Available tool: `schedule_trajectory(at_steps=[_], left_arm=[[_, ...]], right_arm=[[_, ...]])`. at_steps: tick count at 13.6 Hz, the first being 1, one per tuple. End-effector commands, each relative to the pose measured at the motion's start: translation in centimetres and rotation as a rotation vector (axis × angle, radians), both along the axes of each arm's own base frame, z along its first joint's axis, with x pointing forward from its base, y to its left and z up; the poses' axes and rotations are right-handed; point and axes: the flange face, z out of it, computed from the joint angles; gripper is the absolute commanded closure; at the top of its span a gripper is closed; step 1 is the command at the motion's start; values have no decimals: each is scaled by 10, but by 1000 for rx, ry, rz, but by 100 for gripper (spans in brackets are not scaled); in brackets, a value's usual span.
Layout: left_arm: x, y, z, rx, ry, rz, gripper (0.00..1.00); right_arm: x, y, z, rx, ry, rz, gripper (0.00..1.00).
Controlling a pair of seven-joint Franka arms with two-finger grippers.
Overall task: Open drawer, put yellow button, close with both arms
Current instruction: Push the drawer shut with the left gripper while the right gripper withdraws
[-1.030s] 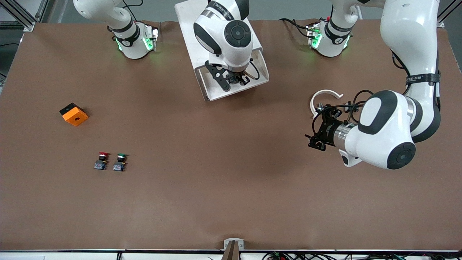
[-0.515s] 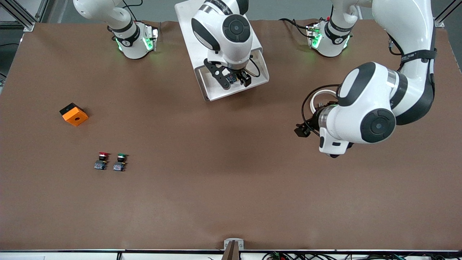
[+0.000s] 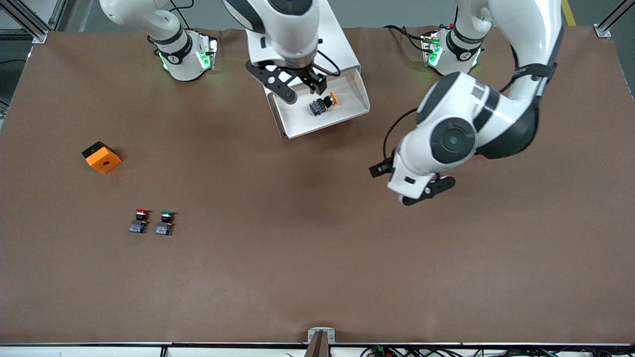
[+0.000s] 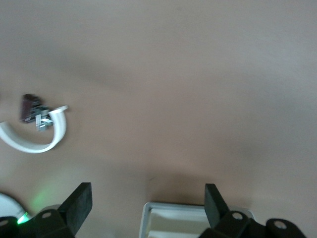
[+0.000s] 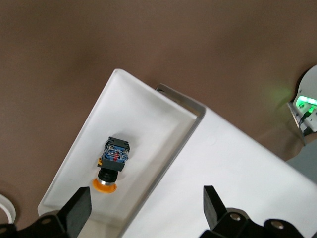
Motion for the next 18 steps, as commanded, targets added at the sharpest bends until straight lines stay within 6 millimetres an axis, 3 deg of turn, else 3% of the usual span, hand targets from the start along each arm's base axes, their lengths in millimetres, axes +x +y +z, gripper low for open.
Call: schedule_trajectory(at_steps=[1, 4, 7, 11, 13, 18], left_arm=[[-42, -20, -12, 12, -76, 23, 0], [-68, -65, -30, 14, -71, 44, 0], [-96, -92, -50, -1, -89, 21, 0], [-132, -126, -62, 22, -70, 20, 0], [-143, -132, -63, 29, -58, 20, 0], [-190, -167, -63, 18, -28, -55, 0]], right_arm=[[14, -52, 42, 70, -1, 83, 0], [36, -121, 74, 134, -4, 230, 0], [59, -199, 91, 198, 5, 378, 0], [77, -298, 76, 199, -7, 557, 0], [81, -348, 68, 228, -51, 609, 0], [87, -441, 59, 179, -124, 676, 0]])
